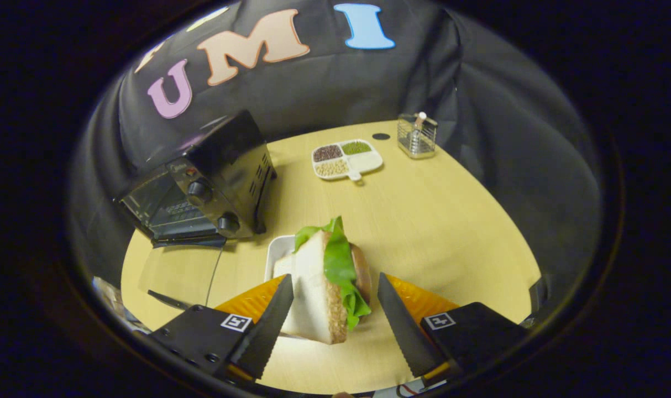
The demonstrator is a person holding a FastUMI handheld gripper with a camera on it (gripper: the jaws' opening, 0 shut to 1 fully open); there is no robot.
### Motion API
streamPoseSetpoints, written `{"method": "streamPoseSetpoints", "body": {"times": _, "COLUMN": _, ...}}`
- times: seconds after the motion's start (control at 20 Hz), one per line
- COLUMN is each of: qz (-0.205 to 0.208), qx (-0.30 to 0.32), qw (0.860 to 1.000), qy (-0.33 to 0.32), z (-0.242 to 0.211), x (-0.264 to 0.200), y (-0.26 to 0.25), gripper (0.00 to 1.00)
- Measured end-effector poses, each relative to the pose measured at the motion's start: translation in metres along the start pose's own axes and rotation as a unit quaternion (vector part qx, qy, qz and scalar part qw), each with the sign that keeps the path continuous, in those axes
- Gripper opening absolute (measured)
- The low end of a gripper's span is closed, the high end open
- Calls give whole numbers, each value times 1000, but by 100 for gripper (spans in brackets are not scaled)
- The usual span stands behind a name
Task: Open the toaster oven, put the food inside, and close the toaster oven door.
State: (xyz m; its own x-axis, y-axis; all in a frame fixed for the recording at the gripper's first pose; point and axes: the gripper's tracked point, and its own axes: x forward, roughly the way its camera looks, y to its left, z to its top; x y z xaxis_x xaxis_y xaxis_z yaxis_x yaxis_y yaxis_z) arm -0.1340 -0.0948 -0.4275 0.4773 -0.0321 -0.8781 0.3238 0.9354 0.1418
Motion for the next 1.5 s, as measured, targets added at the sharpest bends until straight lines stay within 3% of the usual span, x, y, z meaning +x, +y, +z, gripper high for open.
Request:
{"method": "streamPoseSetpoints", "body": {"times": 0.15, "qz": 15, "qx": 25, "qw": 999, "qy": 13, "z": -5, "x": 2, "y": 8, "gripper": 93}}
{"method": "streamPoseSetpoints", "body": {"times": 0.45, "qz": 41, "qx": 74, "qw": 996, "qy": 20, "z": 7, "x": -3, "y": 19, "gripper": 54}}
{"method": "streamPoseSetpoints", "body": {"times": 0.65, "qz": 42, "qx": 42, "qw": 998, "qy": 20, "z": 8, "x": -8, "y": 26, "gripper": 28}}
{"method": "streamPoseSetpoints", "body": {"times": 1.05, "qz": 50, "qx": 50, "qw": 997, "qy": -17, "z": 43, "x": -36, "y": 51, "gripper": 28}}
{"method": "streamPoseSetpoints", "body": {"times": 1.5, "qz": 142, "qx": 131, "qw": 981, "qy": 26, "z": 40, "x": -53, "y": 140, "gripper": 27}}
